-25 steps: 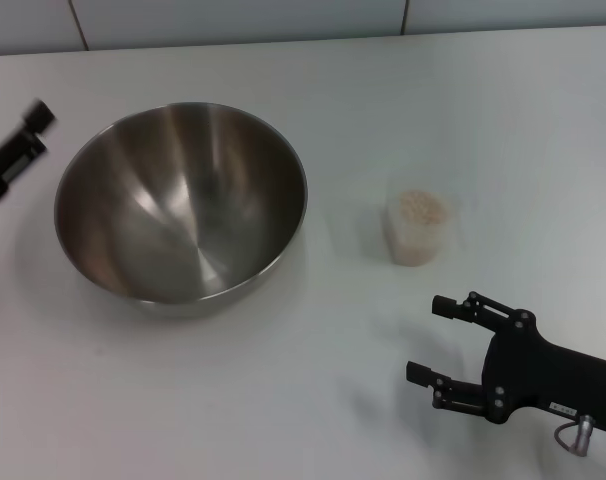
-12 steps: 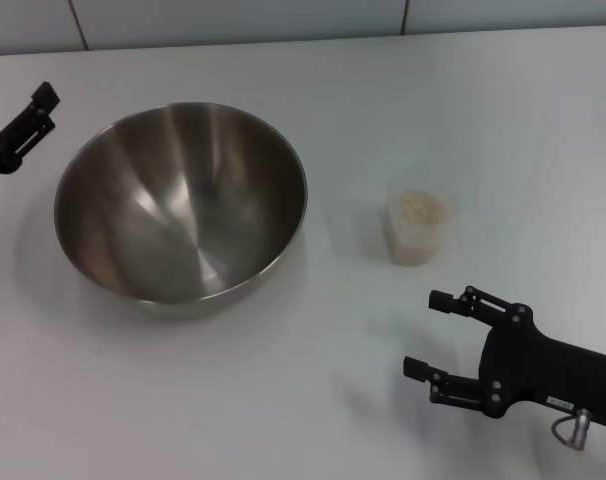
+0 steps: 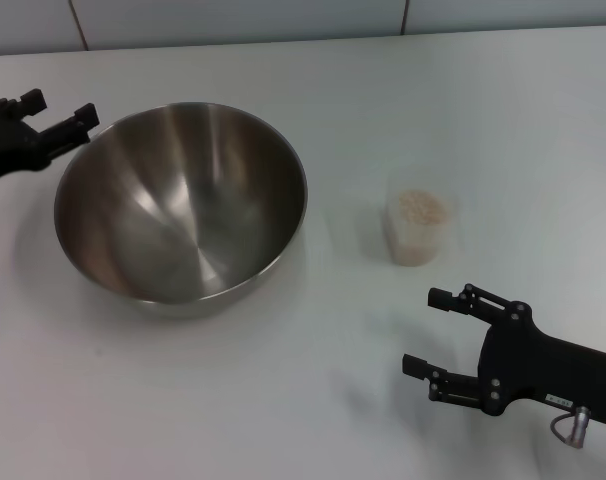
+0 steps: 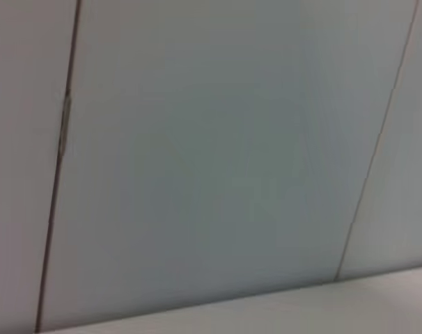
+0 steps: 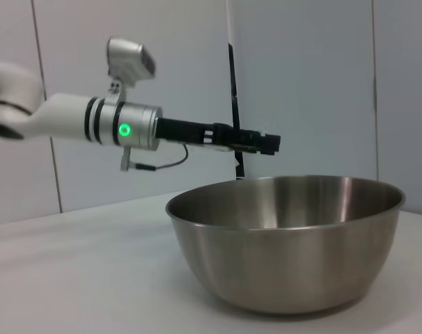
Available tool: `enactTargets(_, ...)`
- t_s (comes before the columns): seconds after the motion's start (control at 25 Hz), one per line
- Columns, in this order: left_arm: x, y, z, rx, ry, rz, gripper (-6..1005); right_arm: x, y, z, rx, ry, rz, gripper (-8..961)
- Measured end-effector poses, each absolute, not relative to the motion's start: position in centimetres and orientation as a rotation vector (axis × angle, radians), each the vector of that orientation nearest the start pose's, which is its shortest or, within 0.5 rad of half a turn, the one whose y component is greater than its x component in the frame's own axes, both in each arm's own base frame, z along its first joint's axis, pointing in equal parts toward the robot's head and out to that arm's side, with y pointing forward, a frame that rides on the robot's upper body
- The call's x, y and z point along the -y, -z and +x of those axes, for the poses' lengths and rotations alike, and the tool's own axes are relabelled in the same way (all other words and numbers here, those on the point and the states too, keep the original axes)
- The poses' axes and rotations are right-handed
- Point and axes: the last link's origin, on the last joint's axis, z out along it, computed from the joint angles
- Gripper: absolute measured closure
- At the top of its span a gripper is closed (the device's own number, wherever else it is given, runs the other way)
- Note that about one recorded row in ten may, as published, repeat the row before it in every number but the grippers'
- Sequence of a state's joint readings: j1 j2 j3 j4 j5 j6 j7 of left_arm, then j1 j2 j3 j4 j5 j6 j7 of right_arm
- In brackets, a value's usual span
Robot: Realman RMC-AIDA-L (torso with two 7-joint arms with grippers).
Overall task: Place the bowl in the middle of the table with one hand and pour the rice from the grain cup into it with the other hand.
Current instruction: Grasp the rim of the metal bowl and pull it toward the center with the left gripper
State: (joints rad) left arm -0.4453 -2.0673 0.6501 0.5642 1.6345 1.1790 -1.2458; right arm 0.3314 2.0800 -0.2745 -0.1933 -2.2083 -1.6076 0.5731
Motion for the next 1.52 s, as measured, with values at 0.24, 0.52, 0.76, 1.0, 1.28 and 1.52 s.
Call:
enactTargets(0.24,-36.4,-4.7,-29.6,0.793,0.573,-2.244,159,-21.6,5.5,32.4,-0.370,-0.837,-2.548,127)
enactTargets(0.52,-36.6,-4.6,-29.3,0.879,0.296,-2.331,159,-21.5,5.5,32.5,-0.374,-0.836,-2.547,127)
enactTargets(0.76,-37.2,-4.7,-28.3,0.933,0.192,-2.352,159,-21.6,5.5,32.5,-0.376,-0.837,-2.548,127)
enactTargets(1.0,-37.7,-4.5,-27.2,0.957,0.126,-2.375,159,-21.6,5.5,32.4,-0.377,-0.838,-2.548,127)
enactTargets(1.28,-37.8,-4.4,-27.2,0.954,0.100,-2.378,159,-21.7,5.5,32.4,-0.378,-0.840,-2.541,127)
enactTargets(1.52,-37.9,-4.4,-27.1,0.951,0.101,-2.379,158,-21.7,5.5,32.4,-0.379,-0.842,-2.538,127)
